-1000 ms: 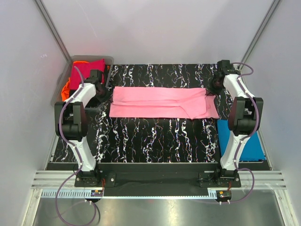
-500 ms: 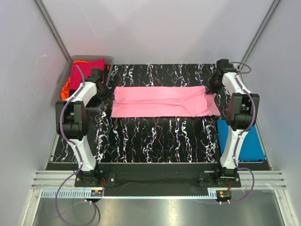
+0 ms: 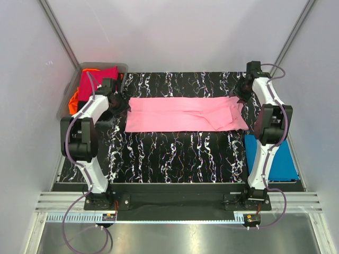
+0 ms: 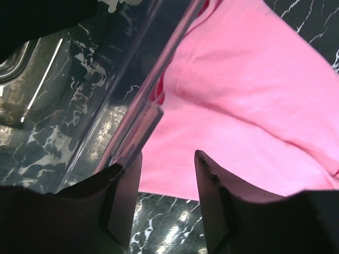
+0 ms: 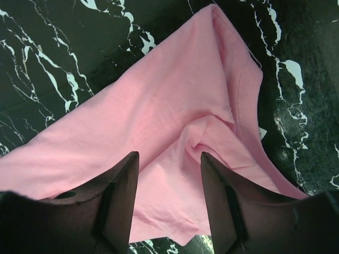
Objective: Fold and stack the t-shirts
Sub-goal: Fold the tshirt
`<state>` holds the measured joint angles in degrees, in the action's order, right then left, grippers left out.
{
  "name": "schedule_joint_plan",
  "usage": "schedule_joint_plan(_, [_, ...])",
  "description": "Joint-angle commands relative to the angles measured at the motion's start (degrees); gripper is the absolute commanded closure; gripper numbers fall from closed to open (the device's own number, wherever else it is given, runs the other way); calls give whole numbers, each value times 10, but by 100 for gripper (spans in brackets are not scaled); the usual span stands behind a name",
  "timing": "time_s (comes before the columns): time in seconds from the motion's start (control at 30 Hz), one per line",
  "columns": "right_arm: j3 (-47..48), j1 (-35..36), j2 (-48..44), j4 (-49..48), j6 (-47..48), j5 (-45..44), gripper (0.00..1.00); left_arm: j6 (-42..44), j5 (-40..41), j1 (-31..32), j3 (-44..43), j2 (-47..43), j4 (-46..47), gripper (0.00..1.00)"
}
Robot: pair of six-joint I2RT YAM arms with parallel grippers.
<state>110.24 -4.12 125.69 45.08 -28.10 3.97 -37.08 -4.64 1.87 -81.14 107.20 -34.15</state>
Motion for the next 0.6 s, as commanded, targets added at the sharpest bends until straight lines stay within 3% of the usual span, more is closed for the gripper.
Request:
schedule_joint_plan(0.0, [16, 3, -74, 28, 18, -5, 43, 50, -1, 15, 24, -78, 41, 50])
schedule_joint_plan(0.23, [-86, 86, -160, 17, 4, 8, 47, 71, 10, 80, 107, -193, 42, 55])
schedule_joint_plan(0.43, [-197, 171, -214, -55, -31, 12, 56, 75, 43, 153, 160, -260, 43, 60])
schedule_joint_plan(0.57, [-230, 212, -213, -94, -56, 8, 79, 82, 26, 181, 168, -249, 46, 62])
